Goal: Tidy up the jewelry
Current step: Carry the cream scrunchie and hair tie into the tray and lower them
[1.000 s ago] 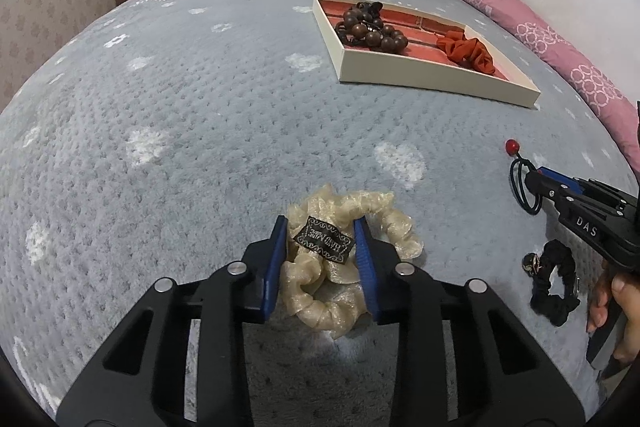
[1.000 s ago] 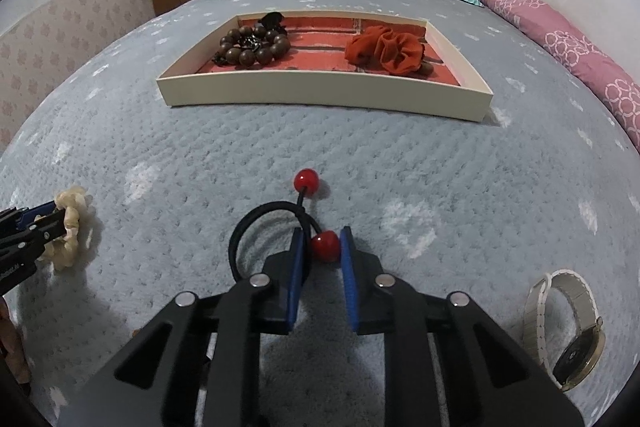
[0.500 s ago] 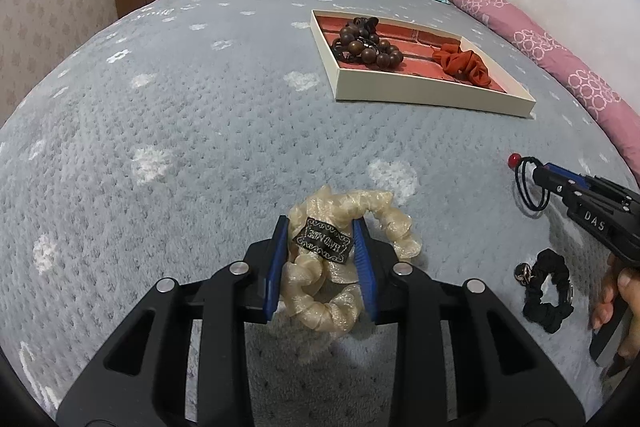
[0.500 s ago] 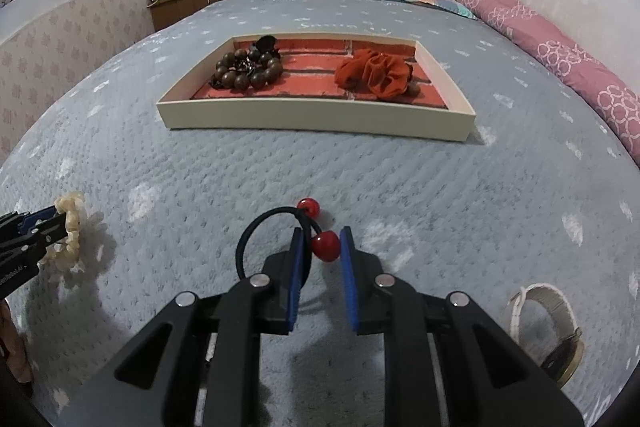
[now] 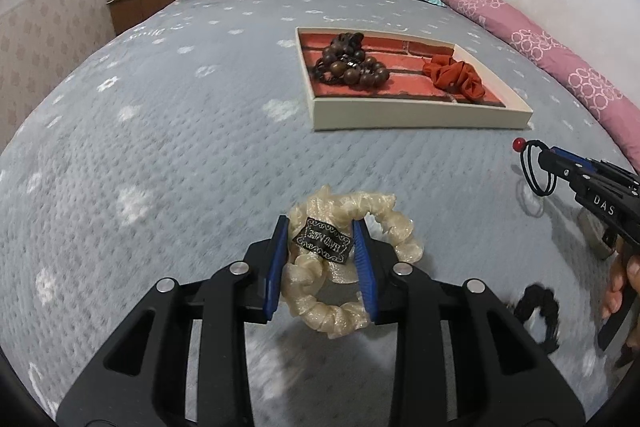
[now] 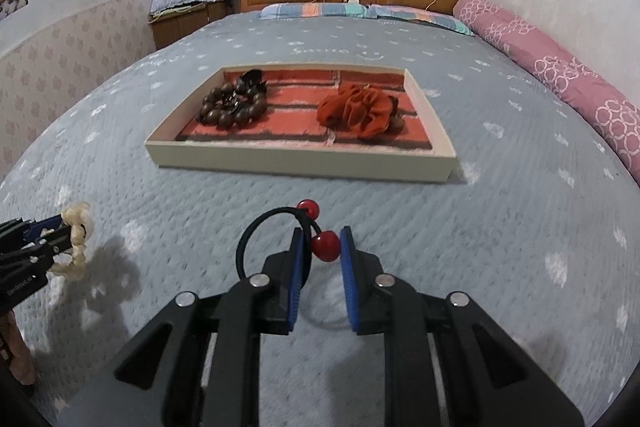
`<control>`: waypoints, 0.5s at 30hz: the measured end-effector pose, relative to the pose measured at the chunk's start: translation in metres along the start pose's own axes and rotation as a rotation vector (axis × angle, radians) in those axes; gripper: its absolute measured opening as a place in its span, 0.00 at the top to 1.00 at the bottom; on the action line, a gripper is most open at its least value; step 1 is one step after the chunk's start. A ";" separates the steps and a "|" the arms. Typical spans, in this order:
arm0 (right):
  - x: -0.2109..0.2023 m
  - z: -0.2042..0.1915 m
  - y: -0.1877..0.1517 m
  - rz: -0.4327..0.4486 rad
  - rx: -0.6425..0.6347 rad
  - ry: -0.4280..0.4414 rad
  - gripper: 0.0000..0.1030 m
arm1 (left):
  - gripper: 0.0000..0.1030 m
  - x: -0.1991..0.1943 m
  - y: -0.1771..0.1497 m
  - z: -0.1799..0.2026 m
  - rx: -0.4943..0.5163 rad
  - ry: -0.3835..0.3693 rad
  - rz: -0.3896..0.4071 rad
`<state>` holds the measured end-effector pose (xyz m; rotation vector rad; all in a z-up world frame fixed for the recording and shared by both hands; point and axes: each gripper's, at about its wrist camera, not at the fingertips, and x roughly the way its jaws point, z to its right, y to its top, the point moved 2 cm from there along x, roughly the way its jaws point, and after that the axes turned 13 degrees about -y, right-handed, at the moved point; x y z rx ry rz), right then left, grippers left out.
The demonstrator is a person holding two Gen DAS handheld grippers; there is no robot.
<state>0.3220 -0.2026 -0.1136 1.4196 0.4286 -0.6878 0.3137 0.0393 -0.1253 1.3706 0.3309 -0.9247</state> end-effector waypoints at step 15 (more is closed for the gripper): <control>0.030 0.016 0.059 0.058 0.025 -0.008 0.82 | 0.71 0.043 0.091 0.035 0.023 0.000 0.103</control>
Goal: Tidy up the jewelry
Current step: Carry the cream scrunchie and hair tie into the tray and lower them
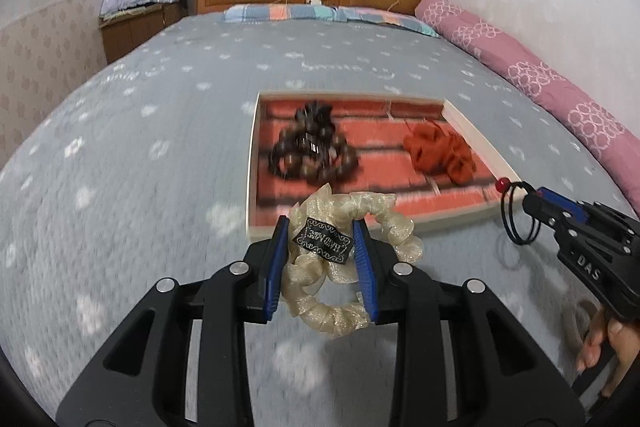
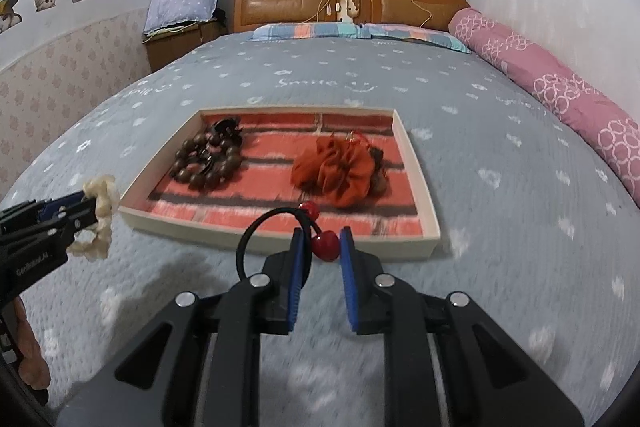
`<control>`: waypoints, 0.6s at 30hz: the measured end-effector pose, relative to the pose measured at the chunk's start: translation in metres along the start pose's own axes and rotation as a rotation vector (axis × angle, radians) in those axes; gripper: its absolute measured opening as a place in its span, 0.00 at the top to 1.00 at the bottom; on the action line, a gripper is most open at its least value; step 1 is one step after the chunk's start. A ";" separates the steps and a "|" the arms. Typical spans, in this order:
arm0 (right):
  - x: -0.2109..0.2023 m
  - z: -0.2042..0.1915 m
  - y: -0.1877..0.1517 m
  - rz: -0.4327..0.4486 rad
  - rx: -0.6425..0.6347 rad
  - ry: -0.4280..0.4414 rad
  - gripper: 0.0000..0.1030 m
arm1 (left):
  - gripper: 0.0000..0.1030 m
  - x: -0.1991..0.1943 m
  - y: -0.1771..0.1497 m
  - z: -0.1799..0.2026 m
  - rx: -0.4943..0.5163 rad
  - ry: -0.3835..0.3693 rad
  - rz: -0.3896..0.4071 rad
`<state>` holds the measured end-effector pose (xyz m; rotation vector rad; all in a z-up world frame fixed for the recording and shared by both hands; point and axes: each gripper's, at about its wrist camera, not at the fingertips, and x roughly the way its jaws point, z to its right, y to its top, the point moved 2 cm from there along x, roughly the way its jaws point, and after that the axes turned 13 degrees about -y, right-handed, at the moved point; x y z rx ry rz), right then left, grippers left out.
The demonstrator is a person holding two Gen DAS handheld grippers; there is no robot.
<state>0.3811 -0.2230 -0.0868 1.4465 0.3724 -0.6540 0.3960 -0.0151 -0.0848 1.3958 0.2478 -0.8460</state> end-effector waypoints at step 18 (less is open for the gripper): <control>0.105 0.014 0.049 -0.099 0.026 -0.072 0.82 | 0.69 0.109 0.043 -0.033 -0.040 0.082 -0.081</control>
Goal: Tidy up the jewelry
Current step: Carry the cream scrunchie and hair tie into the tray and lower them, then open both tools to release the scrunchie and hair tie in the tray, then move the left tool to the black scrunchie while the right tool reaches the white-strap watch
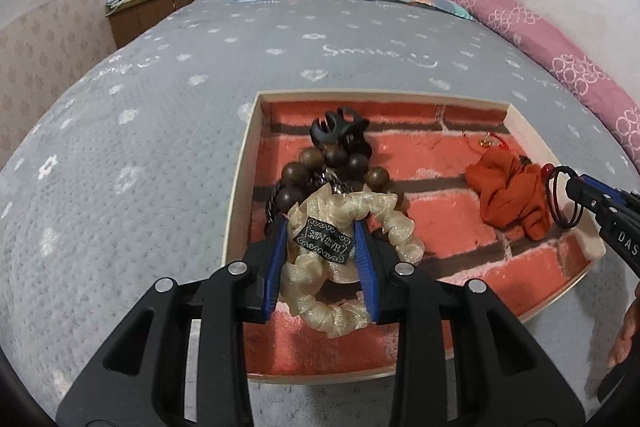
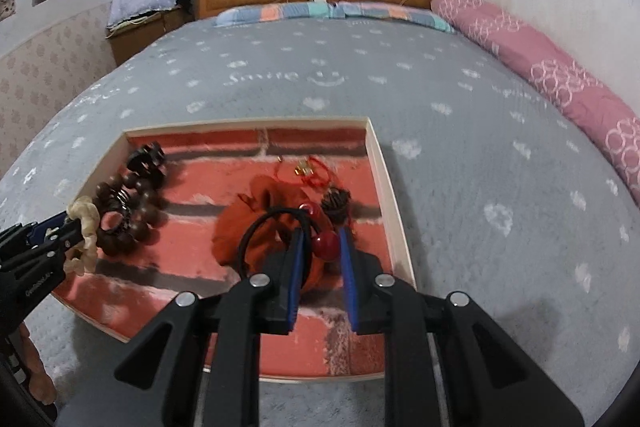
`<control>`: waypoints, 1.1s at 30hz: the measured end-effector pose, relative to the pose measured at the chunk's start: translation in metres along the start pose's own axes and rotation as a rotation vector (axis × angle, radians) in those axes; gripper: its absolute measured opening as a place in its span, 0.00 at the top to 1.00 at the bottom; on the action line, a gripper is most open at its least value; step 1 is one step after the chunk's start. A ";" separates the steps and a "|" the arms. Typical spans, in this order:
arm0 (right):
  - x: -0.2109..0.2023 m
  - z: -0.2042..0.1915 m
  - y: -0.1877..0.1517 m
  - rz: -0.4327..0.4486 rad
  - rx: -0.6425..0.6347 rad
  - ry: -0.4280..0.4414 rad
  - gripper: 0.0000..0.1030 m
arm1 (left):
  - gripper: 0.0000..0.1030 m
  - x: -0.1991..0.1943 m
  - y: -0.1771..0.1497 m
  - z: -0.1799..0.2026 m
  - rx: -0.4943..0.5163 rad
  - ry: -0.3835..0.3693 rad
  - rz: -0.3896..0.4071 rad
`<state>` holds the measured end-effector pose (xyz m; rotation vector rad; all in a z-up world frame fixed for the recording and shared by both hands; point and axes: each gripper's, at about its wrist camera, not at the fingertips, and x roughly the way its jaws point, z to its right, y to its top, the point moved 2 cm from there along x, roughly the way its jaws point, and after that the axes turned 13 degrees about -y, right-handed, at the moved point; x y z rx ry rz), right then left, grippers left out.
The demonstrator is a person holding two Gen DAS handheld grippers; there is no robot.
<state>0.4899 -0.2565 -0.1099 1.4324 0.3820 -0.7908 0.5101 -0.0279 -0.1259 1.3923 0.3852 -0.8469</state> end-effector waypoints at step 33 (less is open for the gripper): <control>-0.071 0.069 -0.040 -0.043 0.062 -0.007 0.45 | 0.17 -0.096 -0.059 0.017 -0.028 -0.026 -0.006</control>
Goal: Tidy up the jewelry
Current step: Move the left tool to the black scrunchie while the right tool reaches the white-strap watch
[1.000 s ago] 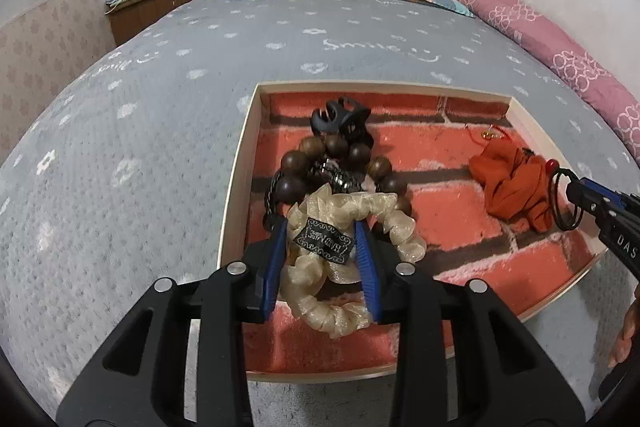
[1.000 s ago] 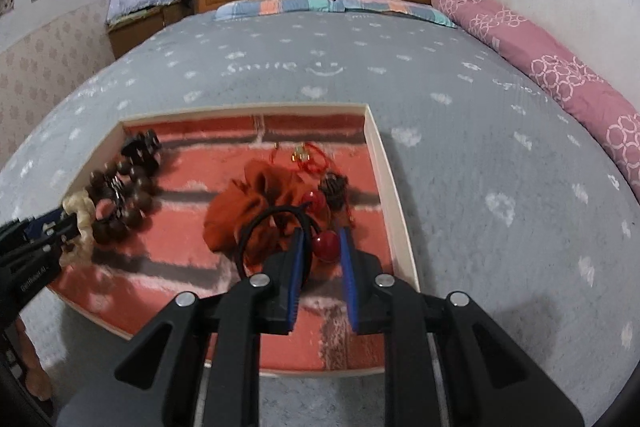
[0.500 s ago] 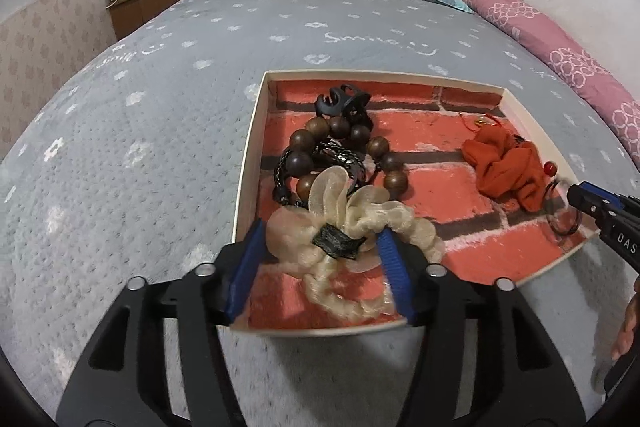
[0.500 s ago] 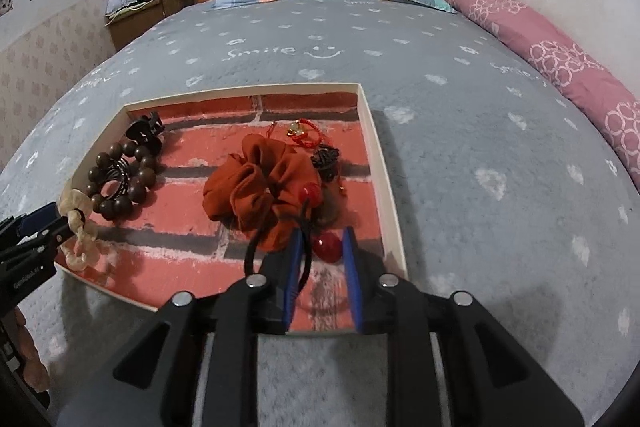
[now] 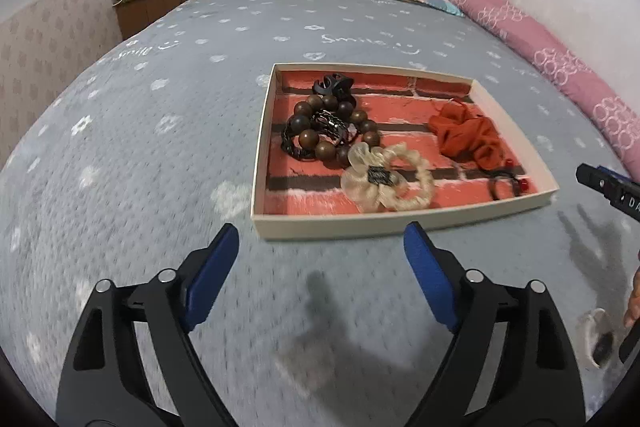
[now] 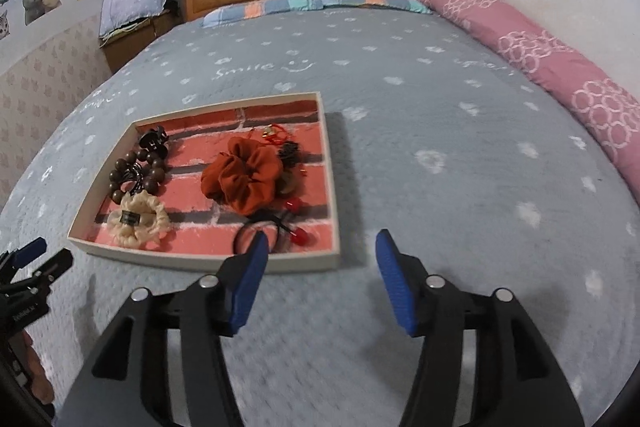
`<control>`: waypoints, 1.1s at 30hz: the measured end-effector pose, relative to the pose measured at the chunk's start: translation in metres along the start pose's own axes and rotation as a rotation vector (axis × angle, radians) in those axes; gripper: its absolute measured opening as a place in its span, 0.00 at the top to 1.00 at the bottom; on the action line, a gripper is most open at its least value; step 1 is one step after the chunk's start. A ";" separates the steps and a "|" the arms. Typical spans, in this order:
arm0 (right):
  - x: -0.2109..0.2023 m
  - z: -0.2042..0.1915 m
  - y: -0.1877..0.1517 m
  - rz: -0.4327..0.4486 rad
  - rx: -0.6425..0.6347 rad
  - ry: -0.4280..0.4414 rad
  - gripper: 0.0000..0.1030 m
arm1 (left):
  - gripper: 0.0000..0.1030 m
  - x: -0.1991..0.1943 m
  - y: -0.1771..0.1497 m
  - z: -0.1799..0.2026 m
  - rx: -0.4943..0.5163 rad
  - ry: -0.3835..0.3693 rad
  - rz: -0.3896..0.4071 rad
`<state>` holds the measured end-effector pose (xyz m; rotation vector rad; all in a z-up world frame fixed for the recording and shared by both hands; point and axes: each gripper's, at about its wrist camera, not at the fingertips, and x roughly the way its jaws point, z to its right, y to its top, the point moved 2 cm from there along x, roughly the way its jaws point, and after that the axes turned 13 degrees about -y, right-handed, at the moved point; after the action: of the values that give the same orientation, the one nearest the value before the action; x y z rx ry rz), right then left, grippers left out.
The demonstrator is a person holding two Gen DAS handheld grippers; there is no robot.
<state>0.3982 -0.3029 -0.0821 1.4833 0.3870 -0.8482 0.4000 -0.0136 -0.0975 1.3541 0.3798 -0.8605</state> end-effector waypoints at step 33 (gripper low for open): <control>-0.055 0.062 -0.146 -0.045 -0.043 -0.075 0.35 | 0.05 -0.066 -0.149 0.062 0.064 -0.011 -0.072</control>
<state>0.2434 -0.3305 -0.1405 1.4035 0.3811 -0.9230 0.2346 -0.0486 -0.1410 1.4009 0.3972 -0.9467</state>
